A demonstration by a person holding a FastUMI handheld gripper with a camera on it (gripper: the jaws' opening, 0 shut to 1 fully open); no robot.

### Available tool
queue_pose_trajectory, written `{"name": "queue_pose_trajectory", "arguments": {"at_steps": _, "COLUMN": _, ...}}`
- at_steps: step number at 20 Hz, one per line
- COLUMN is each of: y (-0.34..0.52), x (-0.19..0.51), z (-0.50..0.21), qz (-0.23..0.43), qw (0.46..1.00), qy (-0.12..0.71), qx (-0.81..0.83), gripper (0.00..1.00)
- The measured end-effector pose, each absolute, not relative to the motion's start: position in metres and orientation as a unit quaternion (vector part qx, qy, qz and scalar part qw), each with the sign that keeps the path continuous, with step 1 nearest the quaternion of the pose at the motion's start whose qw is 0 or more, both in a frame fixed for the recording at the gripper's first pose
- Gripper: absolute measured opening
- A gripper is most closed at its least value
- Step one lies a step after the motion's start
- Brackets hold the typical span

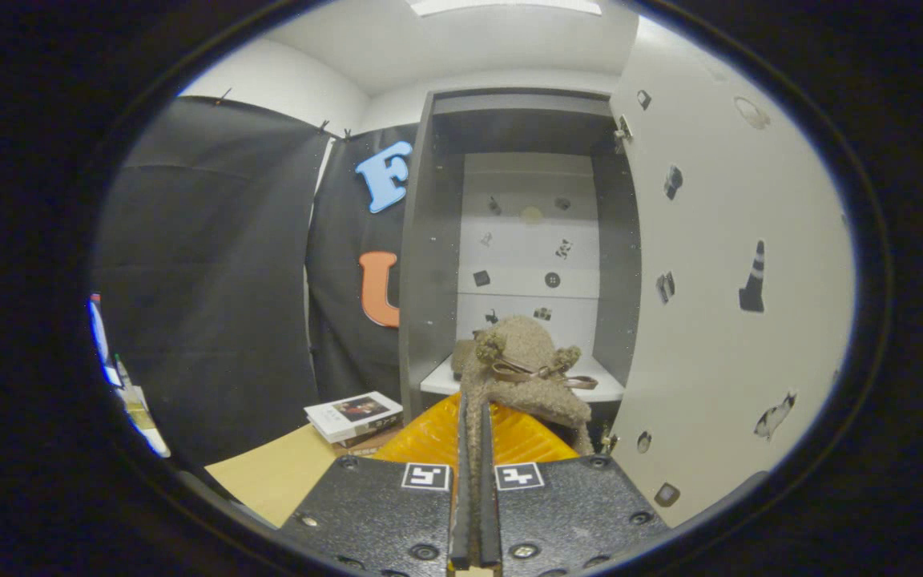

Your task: Open the shoe cabinet door, grab the shoes and put them into the shoe cabinet, then close the shoe cabinet door.

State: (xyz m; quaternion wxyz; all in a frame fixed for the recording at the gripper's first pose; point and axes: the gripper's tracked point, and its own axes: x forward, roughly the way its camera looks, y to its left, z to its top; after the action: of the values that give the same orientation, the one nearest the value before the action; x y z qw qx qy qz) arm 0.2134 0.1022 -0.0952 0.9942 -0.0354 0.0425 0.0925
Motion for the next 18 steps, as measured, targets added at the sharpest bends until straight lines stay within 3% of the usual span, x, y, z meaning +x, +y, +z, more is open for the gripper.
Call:
{"name": "queue_pose_trajectory", "arguments": {"at_steps": 8, "y": 0.081, "x": 0.334, "z": -0.041, "qz": 0.068, "qw": 0.995, "qy": 0.045, "qx": -0.050, "gripper": 0.08}}
{"name": "queue_pose_trajectory", "arguments": {"at_steps": 18, "y": 0.051, "x": 0.491, "z": -0.081, "qz": 0.040, "qw": 0.992, "qy": 0.079, "qx": -0.087, "gripper": 0.09}}
